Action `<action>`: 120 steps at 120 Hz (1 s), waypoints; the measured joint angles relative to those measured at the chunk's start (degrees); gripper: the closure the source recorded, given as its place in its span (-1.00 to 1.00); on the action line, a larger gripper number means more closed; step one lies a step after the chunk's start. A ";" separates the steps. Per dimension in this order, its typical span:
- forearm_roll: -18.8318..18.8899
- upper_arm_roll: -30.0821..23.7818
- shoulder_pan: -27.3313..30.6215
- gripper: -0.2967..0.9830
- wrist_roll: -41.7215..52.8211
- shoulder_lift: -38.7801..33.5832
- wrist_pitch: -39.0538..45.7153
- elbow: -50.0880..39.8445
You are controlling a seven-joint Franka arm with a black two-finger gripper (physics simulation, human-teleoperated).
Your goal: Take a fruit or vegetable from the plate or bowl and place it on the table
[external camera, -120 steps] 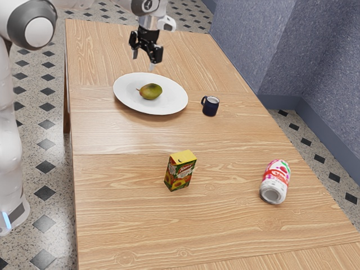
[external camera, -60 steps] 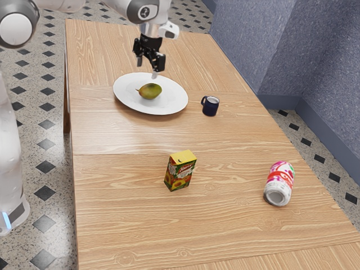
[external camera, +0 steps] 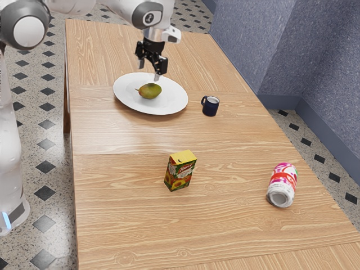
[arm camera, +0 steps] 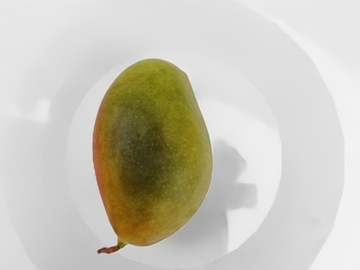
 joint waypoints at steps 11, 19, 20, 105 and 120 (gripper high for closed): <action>-0.08 0.04 0.16 -0.54 0.02 1.20 0.36 0.61; -0.11 0.12 0.15 -0.54 0.02 1.46 0.63 0.63; -0.10 0.12 0.16 -0.54 0.02 1.48 0.66 0.62; -0.14 0.20 4.60 -0.54 0.10 4.71 2.53 -0.86; -0.15 0.15 4.47 -0.54 0.11 4.94 2.87 -0.83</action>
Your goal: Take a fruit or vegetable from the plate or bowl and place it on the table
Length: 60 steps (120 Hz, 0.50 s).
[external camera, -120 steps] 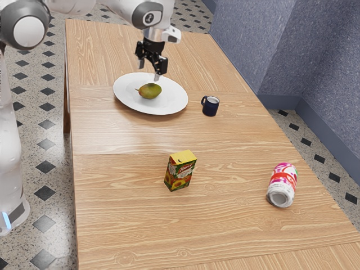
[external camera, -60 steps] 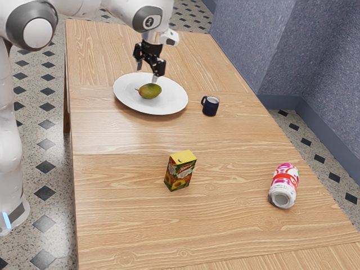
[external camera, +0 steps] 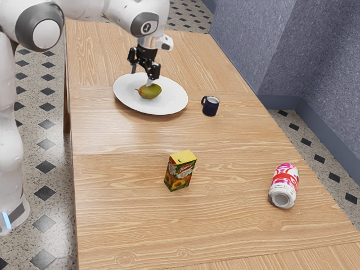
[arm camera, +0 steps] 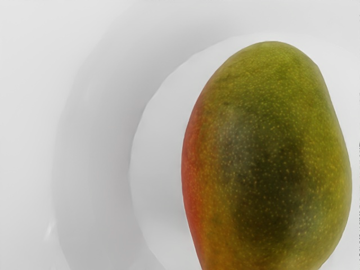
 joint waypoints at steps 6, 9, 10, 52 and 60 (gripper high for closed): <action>0.00 0.00 -0.39 -0.54 0.00 -0.03 0.09 0.00; -0.01 -0.01 -0.64 -0.54 0.01 -0.01 0.15 0.00; -0.01 -0.01 -0.72 -0.54 0.01 0.00 0.18 0.00; -0.04 0.01 -4.53 -0.54 0.03 -0.03 0.90 -0.08; -0.08 0.00 -4.69 -0.54 0.03 0.01 1.01 -0.08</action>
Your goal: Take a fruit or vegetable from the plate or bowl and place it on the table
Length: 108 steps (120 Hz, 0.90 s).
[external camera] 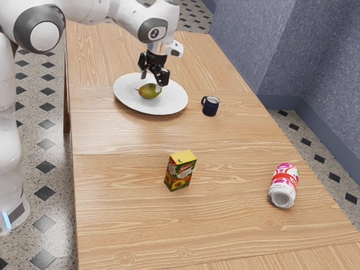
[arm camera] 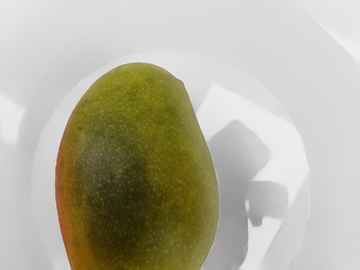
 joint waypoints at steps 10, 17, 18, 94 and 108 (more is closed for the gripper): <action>-0.09 0.02 0.16 -0.54 0.00 0.27 0.12 0.00; -0.19 0.05 0.52 -0.54 -0.01 0.41 0.18 0.00; -0.21 0.05 0.59 -0.54 -0.01 0.42 0.19 0.00; -0.61 0.00 2.13 -0.54 -0.01 1.97 2.38 -0.78; -0.62 0.00 2.35 -0.54 0.00 2.03 2.58 -0.79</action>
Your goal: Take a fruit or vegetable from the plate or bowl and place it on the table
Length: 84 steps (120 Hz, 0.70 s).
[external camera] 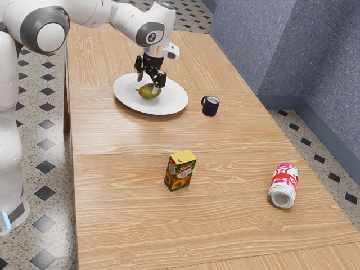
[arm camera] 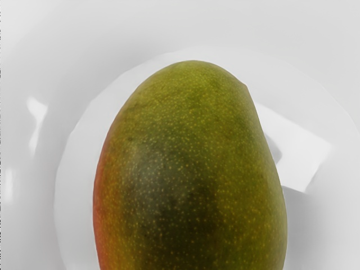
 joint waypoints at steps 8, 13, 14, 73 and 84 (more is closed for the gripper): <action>0.00 0.00 0.07 -0.54 0.00 0.04 0.08 0.00; -0.15 0.01 0.16 -0.54 0.00 0.27 0.15 0.00; -0.21 0.01 0.18 -0.54 0.00 0.36 0.18 0.00; -2.08 -0.01 0.89 -0.54 0.04 2.63 1.29 0.16; -2.42 -0.02 0.91 -0.54 0.05 3.03 1.36 0.17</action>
